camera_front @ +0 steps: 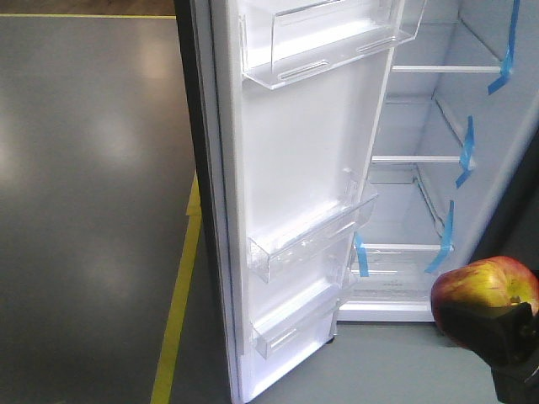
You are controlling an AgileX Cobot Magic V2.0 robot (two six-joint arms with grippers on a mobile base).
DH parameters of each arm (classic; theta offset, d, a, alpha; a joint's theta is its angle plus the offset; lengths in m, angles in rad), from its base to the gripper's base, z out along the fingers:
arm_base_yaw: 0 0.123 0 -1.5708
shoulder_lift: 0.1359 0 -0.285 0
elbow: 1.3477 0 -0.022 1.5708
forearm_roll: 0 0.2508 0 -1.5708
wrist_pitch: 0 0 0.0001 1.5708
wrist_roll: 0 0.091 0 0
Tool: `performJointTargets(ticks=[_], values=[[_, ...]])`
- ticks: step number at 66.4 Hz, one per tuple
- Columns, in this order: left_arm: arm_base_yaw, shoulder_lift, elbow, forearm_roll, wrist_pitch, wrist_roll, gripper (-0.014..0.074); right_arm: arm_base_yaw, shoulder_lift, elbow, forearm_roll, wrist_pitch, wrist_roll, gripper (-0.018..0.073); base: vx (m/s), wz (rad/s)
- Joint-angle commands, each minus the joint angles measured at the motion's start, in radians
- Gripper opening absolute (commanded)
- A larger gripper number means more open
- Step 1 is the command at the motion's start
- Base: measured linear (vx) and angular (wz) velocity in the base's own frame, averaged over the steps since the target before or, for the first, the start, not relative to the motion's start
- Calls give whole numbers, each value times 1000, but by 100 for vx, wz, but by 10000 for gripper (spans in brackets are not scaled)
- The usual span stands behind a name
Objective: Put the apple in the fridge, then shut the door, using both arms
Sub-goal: 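Approach the refrigerator interior until the door shelves fill the view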
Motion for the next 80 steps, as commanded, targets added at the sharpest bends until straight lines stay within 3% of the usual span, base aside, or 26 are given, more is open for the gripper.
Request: performJointTargets(ticks=[1, 80], values=[[-2, -16, 28, 0, -72, -8, -6, -2, -5, -30, 9, -69, -2, 197, 7, -1], [-2, -16, 28, 0, -72, -8, -6, -2, -5, -30, 9, -69, -2, 197, 6, 0]])
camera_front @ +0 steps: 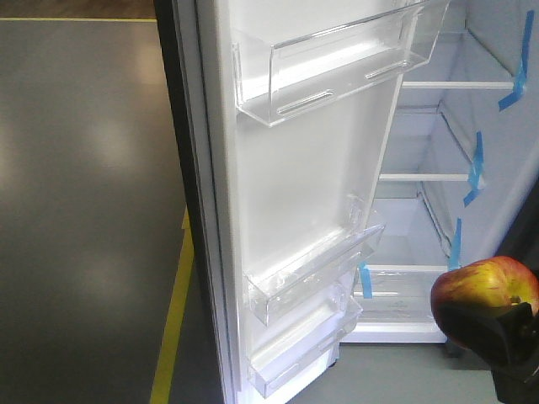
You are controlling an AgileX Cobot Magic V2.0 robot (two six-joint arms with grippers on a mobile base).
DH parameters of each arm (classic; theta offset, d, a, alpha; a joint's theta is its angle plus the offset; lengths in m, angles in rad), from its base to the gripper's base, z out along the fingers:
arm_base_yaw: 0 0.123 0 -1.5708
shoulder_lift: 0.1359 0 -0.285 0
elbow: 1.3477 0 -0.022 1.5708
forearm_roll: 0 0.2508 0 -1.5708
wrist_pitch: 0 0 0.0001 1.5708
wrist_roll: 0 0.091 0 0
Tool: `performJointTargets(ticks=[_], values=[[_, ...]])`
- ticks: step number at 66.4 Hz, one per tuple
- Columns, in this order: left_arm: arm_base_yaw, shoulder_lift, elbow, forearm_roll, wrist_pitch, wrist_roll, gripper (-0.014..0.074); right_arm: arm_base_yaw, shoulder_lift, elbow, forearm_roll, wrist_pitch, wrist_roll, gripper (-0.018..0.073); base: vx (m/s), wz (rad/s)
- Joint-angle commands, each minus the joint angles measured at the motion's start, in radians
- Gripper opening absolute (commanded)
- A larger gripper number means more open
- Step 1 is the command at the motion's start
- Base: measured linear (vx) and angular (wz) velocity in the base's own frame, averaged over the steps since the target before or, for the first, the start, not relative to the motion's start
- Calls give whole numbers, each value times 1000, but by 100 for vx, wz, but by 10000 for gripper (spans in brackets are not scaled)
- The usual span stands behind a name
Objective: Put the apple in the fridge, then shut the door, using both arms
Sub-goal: 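Approach the refrigerator interior until the door shelves fill the view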
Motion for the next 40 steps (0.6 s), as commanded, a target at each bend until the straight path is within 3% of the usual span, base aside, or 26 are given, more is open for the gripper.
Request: performJointTargets(ticks=[1, 40], values=[[-2, -16, 28, 0, -72, -8, -6, -2, -5, -30, 9, -69, -2, 197, 6, 0], [-2, -16, 28, 0, -72, -8, -6, -2, -5, -30, 9, -69, -2, 197, 6, 0]])
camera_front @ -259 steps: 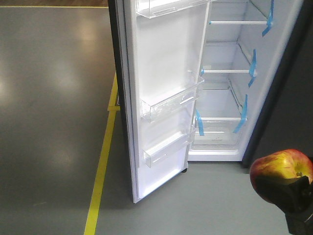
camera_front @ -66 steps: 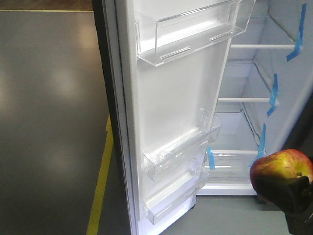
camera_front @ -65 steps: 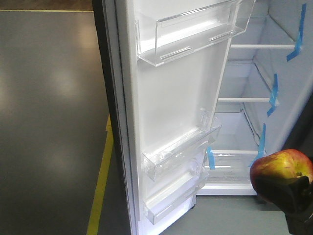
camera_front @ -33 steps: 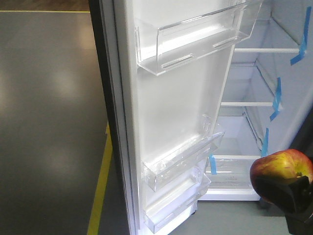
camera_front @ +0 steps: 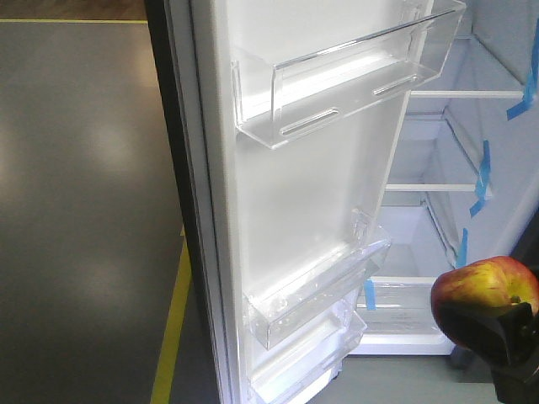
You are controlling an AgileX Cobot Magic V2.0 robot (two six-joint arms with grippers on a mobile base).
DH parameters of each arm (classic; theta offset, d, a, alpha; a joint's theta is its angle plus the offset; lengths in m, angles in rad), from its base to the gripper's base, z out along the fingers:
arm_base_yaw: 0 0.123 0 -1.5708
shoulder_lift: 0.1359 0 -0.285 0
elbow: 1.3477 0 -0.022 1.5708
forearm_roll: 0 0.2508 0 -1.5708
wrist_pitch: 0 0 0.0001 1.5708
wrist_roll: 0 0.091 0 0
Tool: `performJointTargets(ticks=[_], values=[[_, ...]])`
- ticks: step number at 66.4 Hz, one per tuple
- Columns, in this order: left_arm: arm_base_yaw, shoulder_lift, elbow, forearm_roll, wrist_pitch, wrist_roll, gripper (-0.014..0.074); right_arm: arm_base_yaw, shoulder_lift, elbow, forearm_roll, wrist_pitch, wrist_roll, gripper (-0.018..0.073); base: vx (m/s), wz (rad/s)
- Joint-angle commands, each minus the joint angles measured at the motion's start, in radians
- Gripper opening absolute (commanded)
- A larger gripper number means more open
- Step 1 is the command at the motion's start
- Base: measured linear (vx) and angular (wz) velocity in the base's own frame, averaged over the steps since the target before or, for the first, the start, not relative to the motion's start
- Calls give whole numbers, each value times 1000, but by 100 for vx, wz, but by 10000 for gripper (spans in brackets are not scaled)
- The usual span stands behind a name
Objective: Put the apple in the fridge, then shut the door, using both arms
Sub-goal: 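Approach the refrigerator interior until the door shelves fill the view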
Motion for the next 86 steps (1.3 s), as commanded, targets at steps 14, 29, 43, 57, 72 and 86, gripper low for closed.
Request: performJointTargets(ticks=[14, 29, 43, 57, 72, 86], values=[[-2, -16, 28, 0, -72, -8, -6, -2, -5, -30, 9, -69, -2, 197, 6, 0], [-2, -16, 28, 0, -72, -8, -6, -2, -5, -30, 9, -69, -2, 197, 5, -2], [-2, -16, 28, 0, -72, -8, -6, -2, -5, -30, 9, -69, -2, 197, 3, -4], [-2, -16, 28, 0, -72, -8, -6, -2, -5, -30, 9, -69, -2, 197, 0, -1], [-2, -16, 28, 0, -72, -8, -6, -2, -5, -30, 9, -69, -2, 197, 0, -1], [-2, -16, 28, 0, -72, -8, -6, -2, -5, -30, 9, -69, -2, 197, 0, 0]])
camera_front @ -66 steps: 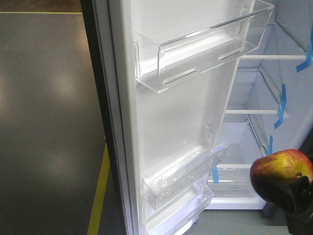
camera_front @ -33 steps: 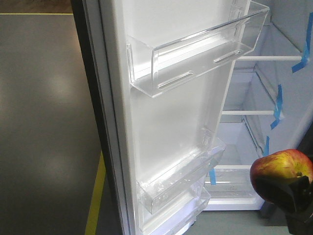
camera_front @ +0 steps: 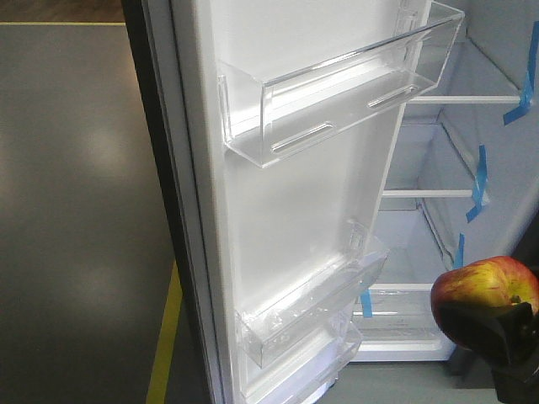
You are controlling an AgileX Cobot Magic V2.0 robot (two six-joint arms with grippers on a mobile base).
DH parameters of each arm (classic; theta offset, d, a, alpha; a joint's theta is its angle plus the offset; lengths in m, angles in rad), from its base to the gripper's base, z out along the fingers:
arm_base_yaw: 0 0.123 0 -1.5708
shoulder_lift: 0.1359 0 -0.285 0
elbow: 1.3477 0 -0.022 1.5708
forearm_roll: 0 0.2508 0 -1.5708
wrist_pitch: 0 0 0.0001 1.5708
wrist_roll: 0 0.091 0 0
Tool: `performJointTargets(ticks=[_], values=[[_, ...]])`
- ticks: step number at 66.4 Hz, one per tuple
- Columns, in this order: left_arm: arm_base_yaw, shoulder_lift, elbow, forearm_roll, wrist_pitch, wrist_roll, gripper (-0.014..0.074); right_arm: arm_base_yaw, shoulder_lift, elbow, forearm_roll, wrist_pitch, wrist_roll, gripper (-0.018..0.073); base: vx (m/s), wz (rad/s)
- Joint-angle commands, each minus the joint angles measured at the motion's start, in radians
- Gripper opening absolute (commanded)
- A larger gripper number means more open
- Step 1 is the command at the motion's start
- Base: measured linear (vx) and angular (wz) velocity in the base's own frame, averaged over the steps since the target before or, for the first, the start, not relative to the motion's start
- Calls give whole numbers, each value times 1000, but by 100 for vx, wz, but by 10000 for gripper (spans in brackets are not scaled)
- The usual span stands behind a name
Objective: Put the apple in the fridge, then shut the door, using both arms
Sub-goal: 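Approach the refrigerator interior until the door shelves fill the view, then raise the held apple with the right gripper toward the upper door bin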
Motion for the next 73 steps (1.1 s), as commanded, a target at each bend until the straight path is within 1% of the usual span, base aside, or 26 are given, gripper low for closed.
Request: performJointTargets(ticks=[1, 22, 30, 33, 38, 46, 49, 53, 59, 64, 73], values=[[-2, -16, 28, 0, -72, -8, -6, -2, -5, -30, 9, -69, -2, 197, 0, 0], [-2, -16, 28, 0, -72, -8, -6, -2, -5, -30, 9, -69, -2, 197, 0, 0], [-2, -16, 28, 0, -72, -8, -6, -2, -5, -30, 42, -113, -2, 197, 0, 0], [-2, -16, 28, 0, -72, -8, -6, -2, -5, -30, 52, -138, -4, 197, 0, 0], [-2, -16, 28, 0, -72, -8, -6, -2, -5, -30, 51, -217, -18, 197, 0, 0], [-2, -16, 28, 0, -72, -8, -6, -2, -5, -53, 51, -396, -20, 197, 0, 0], [-2, -16, 28, 0, -72, -8, -6, -2, -5, -72, 50, -456, -24, 197, 0, 0], [-2, -16, 28, 0, -72, -8, -6, -2, 9, -114, 47, -501, -26, 197, 0, 0], [-2, -16, 28, 0, -72, -8, -6, -2, 62, -208, 39, -493, -38, 197, 0, 0], [-2, -16, 28, 0, -72, -8, -6, -2, 124, -292, 39, -489, -76, 197, 0, 0], [-2, -16, 28, 0, -72, -8, -6, -2, 235, -413, 43, -492, -105, 197, 0, 0]])
